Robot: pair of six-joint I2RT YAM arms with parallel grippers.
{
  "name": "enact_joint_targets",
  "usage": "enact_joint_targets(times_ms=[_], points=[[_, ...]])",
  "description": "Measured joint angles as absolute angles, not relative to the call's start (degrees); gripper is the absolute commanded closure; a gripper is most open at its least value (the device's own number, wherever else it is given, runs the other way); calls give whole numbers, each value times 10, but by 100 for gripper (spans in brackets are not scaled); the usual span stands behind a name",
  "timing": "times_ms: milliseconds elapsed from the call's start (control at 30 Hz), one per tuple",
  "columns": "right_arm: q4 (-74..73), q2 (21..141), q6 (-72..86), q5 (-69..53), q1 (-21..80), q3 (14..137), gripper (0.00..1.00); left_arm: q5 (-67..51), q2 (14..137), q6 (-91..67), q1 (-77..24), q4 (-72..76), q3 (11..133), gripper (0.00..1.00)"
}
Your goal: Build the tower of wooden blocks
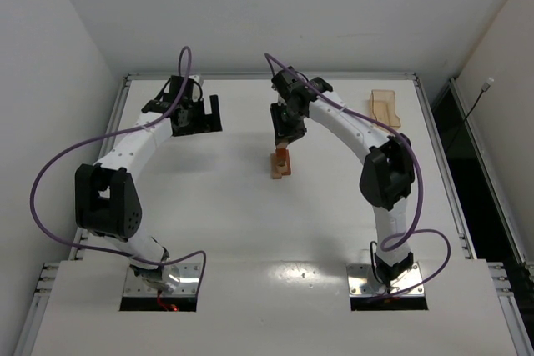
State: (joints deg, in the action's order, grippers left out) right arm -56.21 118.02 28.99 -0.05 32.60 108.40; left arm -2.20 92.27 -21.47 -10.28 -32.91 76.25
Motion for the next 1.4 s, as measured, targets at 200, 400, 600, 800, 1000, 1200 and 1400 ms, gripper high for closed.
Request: enact_joint_targets(times_ms=[200, 400, 600, 800, 1000, 1200, 1400], points=[[-562, 1183, 290, -1, 326, 1083, 90, -23, 924, -216, -101, -329, 762, 1], [-562, 1183, 290, -1, 326, 1080, 89, -26, 929, -217, -97, -329, 762, 1], [-562, 1186, 290, -2, 326, 1078, 84, -26, 929, -217, -97, -329, 762, 1], [-562, 1187, 290, -2, 326, 1073, 77, -27, 929, -217, -97, -329, 764, 1], [-562, 1191, 290, -2, 326, 1073, 73, -31, 929, -217, -94, -329, 764, 1], [-561, 1191, 290, -4, 326, 1073, 69, -35, 929, -218, -87, -329, 764, 1], [-560, 1191, 287, -5, 326, 1073, 51, -37, 929, -220, -83, -329, 764, 1]])
